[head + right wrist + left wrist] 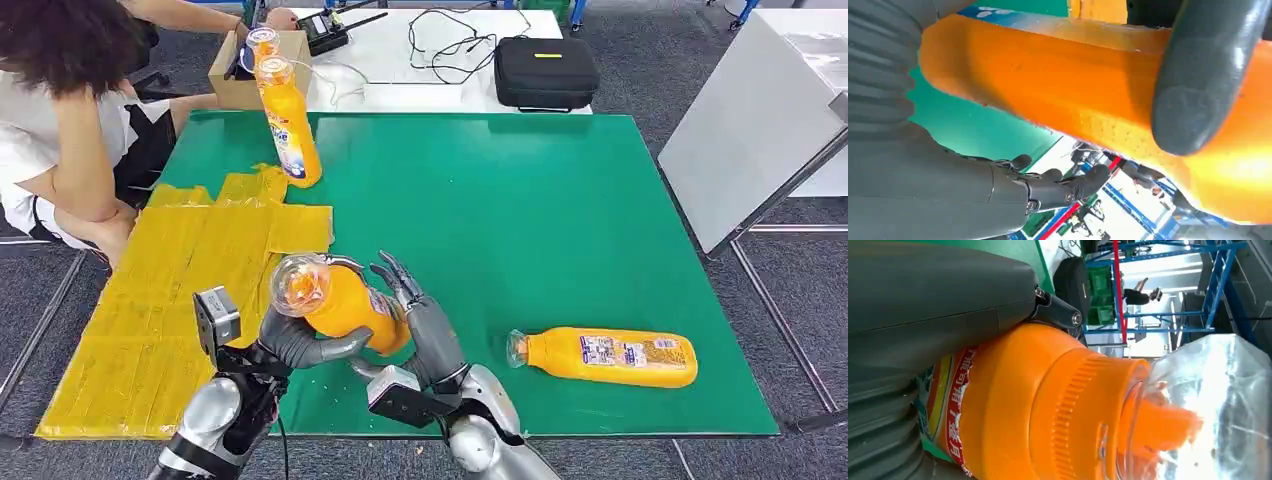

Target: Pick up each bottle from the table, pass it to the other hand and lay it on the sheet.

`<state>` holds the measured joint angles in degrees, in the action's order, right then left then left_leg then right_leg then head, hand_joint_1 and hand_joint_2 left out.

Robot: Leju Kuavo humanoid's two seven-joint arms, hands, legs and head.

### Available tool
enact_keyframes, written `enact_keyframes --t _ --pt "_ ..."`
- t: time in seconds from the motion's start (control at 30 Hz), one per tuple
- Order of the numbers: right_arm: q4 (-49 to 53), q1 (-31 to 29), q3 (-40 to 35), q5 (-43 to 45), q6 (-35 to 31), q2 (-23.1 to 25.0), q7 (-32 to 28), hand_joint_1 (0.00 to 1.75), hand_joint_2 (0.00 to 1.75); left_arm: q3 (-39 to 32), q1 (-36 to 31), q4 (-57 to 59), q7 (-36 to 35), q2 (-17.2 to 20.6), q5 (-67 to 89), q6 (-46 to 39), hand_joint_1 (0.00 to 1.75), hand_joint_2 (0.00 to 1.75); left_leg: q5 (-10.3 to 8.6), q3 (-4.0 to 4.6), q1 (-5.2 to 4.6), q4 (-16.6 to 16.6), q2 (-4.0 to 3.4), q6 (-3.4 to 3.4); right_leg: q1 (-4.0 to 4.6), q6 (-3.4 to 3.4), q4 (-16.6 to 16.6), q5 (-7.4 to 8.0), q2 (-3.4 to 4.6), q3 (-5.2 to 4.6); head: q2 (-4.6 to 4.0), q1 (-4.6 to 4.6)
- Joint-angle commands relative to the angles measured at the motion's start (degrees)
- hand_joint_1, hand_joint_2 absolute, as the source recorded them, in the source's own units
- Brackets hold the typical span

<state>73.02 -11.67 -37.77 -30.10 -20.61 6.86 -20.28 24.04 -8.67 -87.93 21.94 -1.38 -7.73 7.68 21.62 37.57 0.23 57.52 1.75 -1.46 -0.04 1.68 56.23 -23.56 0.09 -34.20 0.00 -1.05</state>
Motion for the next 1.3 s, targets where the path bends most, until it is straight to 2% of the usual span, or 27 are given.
enact_keyframes --t 0.03,0.13,0.17,0.23,0.27,0.33,0.4,0.67,0.8,0.9,1.13,1.3 --pt "16.5 4.4 6.9 3.5 -5.6 -3.4 -4.1 0.00 1.75 -7.0 -3.4 0.0 0.6 3.0 7.1 -6.9 1.75 1.75 0.05 -0.03 -0.01 0.0 0.00 0.04 0.00 0.00 0.0 -0.08 -0.08 0.07 0.00 0.02" --pt "22.6 6.4 8.7 5.4 -5.9 -4.2 -5.1 0.00 1.75 -8.4 -5.0 1.2 0.2 4.0 12.4 -10.1 1.75 1.75 0.15 -0.18 0.01 0.1 -0.03 0.08 0.03 -0.02 0.1 -0.19 -0.12 0.23 0.00 0.00" --pt "25.5 7.3 9.4 7.9 -5.8 -4.0 -7.2 0.00 1.75 -8.9 -6.8 2.8 -1.0 4.8 16.6 -12.1 1.75 1.75 0.07 -0.08 0.00 0.1 0.06 0.05 0.01 -0.01 0.1 -0.13 -0.17 0.13 0.00 0.02" --pt "27.2 7.6 9.3 7.1 -6.6 -4.2 -8.1 0.00 1.75 -8.6 -8.8 4.9 -2.5 6.0 24.5 -16.2 1.75 1.75 0.07 -0.08 0.01 0.1 0.08 0.06 0.02 -0.01 0.1 -0.13 -0.17 0.14 0.00 0.00" --pt "30.2 7.8 8.9 4.6 -9.8 -4.9 -10.8 0.00 1.75 -6.6 -13.3 9.9 -9.5 8.4 35.6 -19.7 1.75 1.75 0.02 -0.03 0.00 0.0 0.09 0.05 0.01 -0.01 0.0 -0.08 -0.18 0.06 0.00 0.02" --pt "34.3 8.0 8.7 3.8 -10.6 -6.1 -9.1 0.00 1.75 -7.4 -19.4 17.1 -11.0 7.9 42.2 -19.1 1.75 1.75 -0.01 -0.02 0.01 0.0 0.17 0.05 0.01 -0.01 0.1 -0.08 -0.25 0.06 0.00 0.02" --pt "35.9 8.3 9.1 2.8 -11.3 -6.3 -8.6 0.00 1.75 -6.9 -22.7 22.1 -12.7 7.9 48.0 -20.2 1.75 1.75 -0.04 -0.03 0.00 0.1 0.31 0.07 0.01 -0.01 0.1 -0.13 -0.43 0.10 0.00 0.02" --pt "36.9 7.7 9.9 2.8 -12.8 -6.2 -8.8 0.00 1.75 -3.4 -28.1 36.4 -21.0 6.3 68.0 -26.2 1.75 1.75 -0.07 -0.25 -0.01 0.0 0.08 0.19 0.01 -0.13 0.0 -0.03 -0.27 0.27 0.00 0.07" --pt "36.4 7.0 9.7 2.8 -12.8 -6.0 -9.2 0.00 1.75 -3.7 -29.4 41.3 -21.8 5.5 71.0 -26.1 1.75 1.75 -0.05 -0.28 0.00 0.0 -0.17 0.20 0.02 -0.13 0.0 0.02 -0.09 0.28 0.00 0.00" --pt "36.2 6.6 9.3 3.0 -12.9 -5.9 -9.2 0.00 1.75 -6.5 -29.5 44.3 -19.0 3.9 67.3 -24.4 1.75 1.75 -0.07 -0.22 0.02 0.0 -0.12 0.21 0.03 -0.14 0.0 0.03 -0.13 0.22 0.00 0.02" --pt "34.6 5.7 8.5 3.3 -12.0 -5.7 -8.7 0.00 1.75 -6.1 -29.0 52.1 -18.9 1.7 67.5 -23.7 1.75 1.75 -0.04 -0.28 0.01 0.0 -0.22 0.20 0.02 -0.14 0.0 0.03 -0.03 0.26 0.00 0.02" --pt "34.3 5.4 8.3 3.2 -11.9 -5.7 -8.6 0.00 1.75 -6.2 -28.9 52.9 -18.7 1.4 67.0 -23.4 1.75 1.75 -0.07 -0.14 0.02 0.0 -0.22 0.19 0.02 -0.14 0.0 0.07 -0.01 0.12 0.00 0.02"
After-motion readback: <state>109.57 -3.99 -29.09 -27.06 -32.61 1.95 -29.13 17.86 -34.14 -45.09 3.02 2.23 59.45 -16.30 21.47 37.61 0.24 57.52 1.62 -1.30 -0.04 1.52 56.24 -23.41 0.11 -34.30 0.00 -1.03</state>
